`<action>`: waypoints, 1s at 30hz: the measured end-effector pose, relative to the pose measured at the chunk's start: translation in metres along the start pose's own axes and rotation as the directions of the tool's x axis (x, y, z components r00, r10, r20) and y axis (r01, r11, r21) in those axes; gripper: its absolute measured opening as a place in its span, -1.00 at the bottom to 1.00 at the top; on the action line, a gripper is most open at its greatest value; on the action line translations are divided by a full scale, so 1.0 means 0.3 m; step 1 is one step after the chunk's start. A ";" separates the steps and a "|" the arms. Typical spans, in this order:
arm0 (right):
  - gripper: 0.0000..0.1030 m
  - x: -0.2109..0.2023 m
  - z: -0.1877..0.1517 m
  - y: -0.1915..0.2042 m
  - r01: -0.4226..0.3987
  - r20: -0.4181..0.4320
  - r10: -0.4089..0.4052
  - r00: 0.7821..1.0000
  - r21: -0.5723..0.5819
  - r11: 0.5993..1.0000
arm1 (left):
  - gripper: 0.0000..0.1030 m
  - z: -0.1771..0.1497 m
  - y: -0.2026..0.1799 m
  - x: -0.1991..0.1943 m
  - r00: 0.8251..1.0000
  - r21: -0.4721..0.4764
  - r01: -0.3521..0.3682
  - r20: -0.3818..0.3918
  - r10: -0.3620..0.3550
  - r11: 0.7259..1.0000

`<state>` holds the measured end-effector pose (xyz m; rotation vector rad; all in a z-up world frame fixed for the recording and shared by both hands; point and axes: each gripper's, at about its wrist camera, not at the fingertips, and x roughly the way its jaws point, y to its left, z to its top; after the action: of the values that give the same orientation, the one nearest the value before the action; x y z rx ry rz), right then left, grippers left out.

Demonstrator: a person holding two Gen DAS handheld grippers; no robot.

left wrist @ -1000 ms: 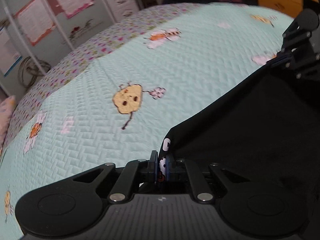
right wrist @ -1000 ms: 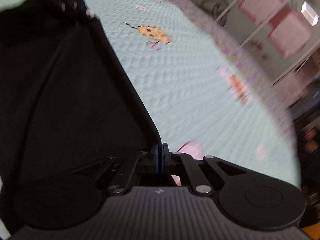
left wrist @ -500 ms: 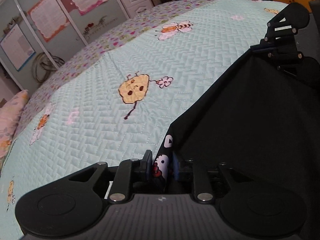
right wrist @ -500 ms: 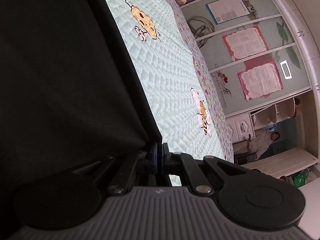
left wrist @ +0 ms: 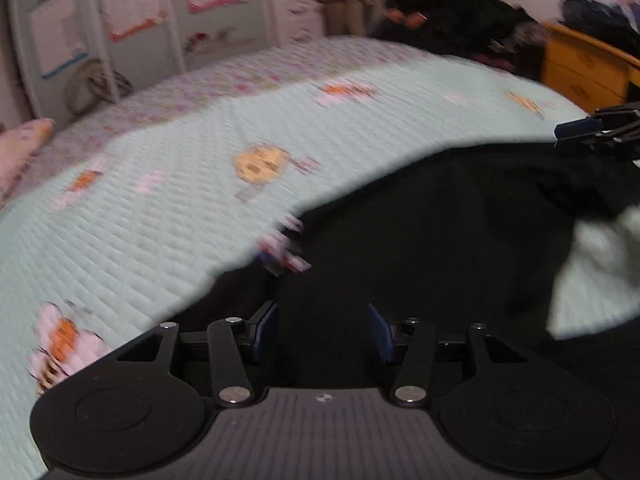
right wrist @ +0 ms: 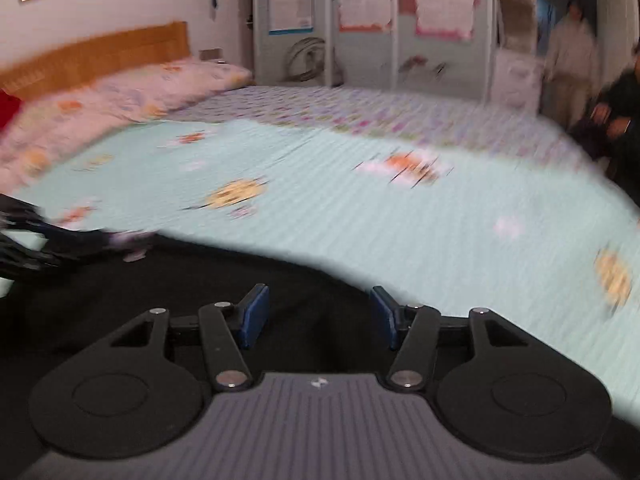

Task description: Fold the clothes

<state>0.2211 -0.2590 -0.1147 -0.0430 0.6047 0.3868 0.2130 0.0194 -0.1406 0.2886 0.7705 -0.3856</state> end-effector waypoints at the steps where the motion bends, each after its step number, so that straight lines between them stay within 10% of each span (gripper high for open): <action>1: 0.11 -0.029 -0.038 0.023 -0.006 -0.016 0.006 1.000 -0.005 1.000 | 0.01 -0.014 -0.029 -0.003 1.000 0.016 0.023 -0.013 -0.022 1.000; 7: 0.11 -0.193 -0.244 0.045 0.232 -0.009 -0.232 0.973 0.126 0.965 | 0.06 -0.038 -0.161 0.036 0.996 0.025 0.079 -0.045 -0.078 0.997; 13: 0.19 -0.395 -0.343 -0.297 0.445 -0.018 -0.511 0.860 0.519 0.730 | 0.06 -0.085 -0.188 0.038 0.996 -0.009 0.054 -0.068 -0.055 0.998; 16: 0.20 -0.430 -0.376 -0.490 0.438 -0.014 -0.533 0.846 0.589 0.679 | 0.06 -0.093 -0.155 -0.004 0.999 -0.100 0.016 -0.032 -0.019 0.995; 21: 0.21 -0.374 -0.389 -0.669 0.399 -0.025 -0.479 0.877 0.592 0.700 | 0.23 -0.128 -0.119 -0.108 0.998 -0.245 -0.040 0.036 0.051 0.969; 26: 0.23 -0.331 -0.333 -0.640 0.484 -0.044 -0.512 0.858 0.405 0.776 | 0.32 -0.188 -0.125 -0.146 0.997 -0.295 -0.072 0.003 0.076 0.953; 29: -0.72 -0.298 -0.293 -0.615 0.527 -0.044 -0.537 0.842 0.272 0.805 | 0.35 -0.221 -0.139 -0.127 0.996 -0.297 -0.087 -0.040 0.079 0.951; 30: -0.72 -0.287 -0.280 -0.606 0.540 -0.043 -0.545 0.837 0.227 0.811 | 0.35 -0.224 -0.140 -0.121 0.996 -0.303 -0.089 -0.048 0.078 0.949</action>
<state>0.1772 -0.4699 -0.1489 0.0126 0.5822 -0.2455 0.1293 0.0165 -0.1651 0.0371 0.8374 -0.1776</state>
